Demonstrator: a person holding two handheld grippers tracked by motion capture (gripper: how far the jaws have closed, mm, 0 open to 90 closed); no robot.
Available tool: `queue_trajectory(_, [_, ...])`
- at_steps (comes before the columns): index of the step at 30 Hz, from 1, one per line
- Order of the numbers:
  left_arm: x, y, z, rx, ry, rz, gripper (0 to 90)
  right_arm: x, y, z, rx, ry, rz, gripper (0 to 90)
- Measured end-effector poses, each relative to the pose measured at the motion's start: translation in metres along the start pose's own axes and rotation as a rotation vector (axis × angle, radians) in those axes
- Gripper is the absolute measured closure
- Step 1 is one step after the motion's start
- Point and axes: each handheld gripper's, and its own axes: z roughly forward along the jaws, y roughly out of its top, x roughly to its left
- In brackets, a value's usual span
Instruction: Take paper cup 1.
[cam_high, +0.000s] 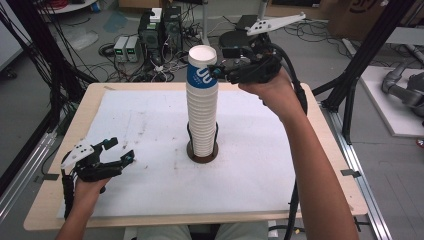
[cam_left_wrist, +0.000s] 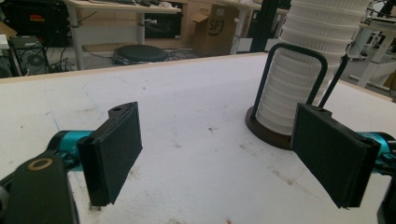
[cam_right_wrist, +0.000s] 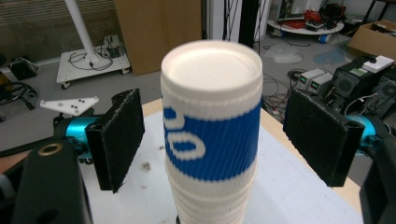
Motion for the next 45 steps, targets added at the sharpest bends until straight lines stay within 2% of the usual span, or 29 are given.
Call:
queue_trajectory(12, [0.001, -0.001, 0.001, 0.002, -0.005, -0.006, 16.4, 0.0, 0.017, 0.021, 0.03, 0.015, -0.009, 21.7])
queue_trajectory(17, [0.001, -0.001, 0.001, 0.003, -0.005, -0.006, 16.4, -0.001, 0.018, 0.024, 0.037, 0.014, -0.022, 29.9])
queue_trajectory(31, [0.001, -0.001, 0.002, 0.004, -0.007, -0.012, 16.4, -0.002, 0.02, 0.022, 0.033, 0.012, -0.021, 32.3])
queue_trajectory(37, [0.001, -0.001, 0.002, 0.001, -0.012, -0.013, 16.4, 0.001, 0.027, 0.015, -0.017, 0.008, -0.017, 32.6])
queue_trajectory(45, [-0.001, 0.0, 0.002, 0.003, -0.023, -0.01, 16.4, 0.008, 0.044, -0.004, -0.097, -0.008, -0.024, 32.8])
